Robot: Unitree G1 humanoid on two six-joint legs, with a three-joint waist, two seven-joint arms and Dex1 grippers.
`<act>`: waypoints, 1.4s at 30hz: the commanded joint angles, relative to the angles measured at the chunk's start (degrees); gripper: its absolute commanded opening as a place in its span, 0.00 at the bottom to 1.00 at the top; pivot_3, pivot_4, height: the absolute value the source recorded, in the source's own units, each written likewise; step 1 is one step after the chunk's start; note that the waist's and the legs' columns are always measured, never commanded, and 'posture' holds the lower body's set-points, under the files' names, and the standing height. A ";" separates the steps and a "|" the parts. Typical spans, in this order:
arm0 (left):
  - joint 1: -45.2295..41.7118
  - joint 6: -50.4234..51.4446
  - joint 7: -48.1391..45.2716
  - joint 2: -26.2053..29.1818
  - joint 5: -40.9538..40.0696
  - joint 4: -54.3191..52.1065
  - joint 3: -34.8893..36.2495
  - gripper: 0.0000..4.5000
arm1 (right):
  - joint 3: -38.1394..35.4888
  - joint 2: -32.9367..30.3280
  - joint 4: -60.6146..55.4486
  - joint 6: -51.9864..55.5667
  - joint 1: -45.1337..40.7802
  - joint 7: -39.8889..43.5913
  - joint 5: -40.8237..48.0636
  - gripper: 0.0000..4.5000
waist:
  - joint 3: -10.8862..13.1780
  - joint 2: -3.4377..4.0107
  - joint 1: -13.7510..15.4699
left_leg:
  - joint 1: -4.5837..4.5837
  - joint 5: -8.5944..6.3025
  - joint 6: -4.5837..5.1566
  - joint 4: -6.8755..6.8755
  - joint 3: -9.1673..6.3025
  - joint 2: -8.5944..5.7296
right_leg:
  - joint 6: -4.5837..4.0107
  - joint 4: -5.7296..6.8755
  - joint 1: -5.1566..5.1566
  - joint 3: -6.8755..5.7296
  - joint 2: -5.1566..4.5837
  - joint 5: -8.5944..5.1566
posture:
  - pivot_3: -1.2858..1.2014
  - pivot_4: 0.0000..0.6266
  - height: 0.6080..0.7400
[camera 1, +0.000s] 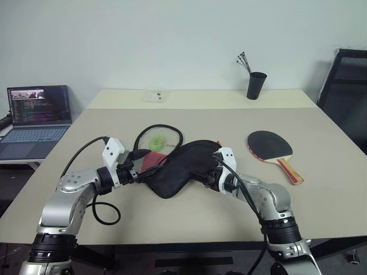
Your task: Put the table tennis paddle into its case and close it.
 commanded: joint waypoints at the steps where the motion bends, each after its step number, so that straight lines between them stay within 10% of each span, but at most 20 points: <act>1: -0.80 -1.66 0.27 -0.36 0.32 -1.11 0.32 0.90 | -3.57 1.11 -0.93 0.83 -1.72 -1.88 1.38 0.70 | 0.00 0.00 0.01 | 0.00 0.00 0.00 0.00 0.00 0.00 | -0.01 0.00 0.00 0.00 0.00 0.00 | 0.52 0.24 1.00; 10: -0.48 -2.47 0.72 -1.70 0.84 -2.47 -0.58 0.90 | -11.33 -3.46 5.24 5.29 -7.47 -1.20 3.39 0.00 | 0.00 0.00 0.02 | 0.00 0.00 0.00 0.00 0.03 -0.01 | -0.04 0.00 0.00 0.02 0.00 0.02 | 0.52 0.24 1.00; 26: -1.12 -3.58 0.93 -4.04 1.07 -4.05 -3.13 0.90 | 2.87 -24.40 27.05 0.71 -19.85 21.62 -4.84 0.00 | 0.00 0.00 -0.04 | 0.00 0.00 0.01 -0.01 0.22 -0.03 | -0.03 -0.01 -0.07 0.17 0.04 0.02 | 0.52 0.24 1.00; 42: -0.65 -5.17 0.31 -4.14 1.74 -3.38 -3.61 0.90 | 6.49 -22.00 59.53 -22.72 -36.41 31.00 -19.31 0.00 | 0.01 0.00 -0.09 | 0.00 -0.01 0.01 -0.03 1.00 -0.03 | -0.21 0.01 -0.27 0.65 0.03 0.23 | 0.52 0.24 1.00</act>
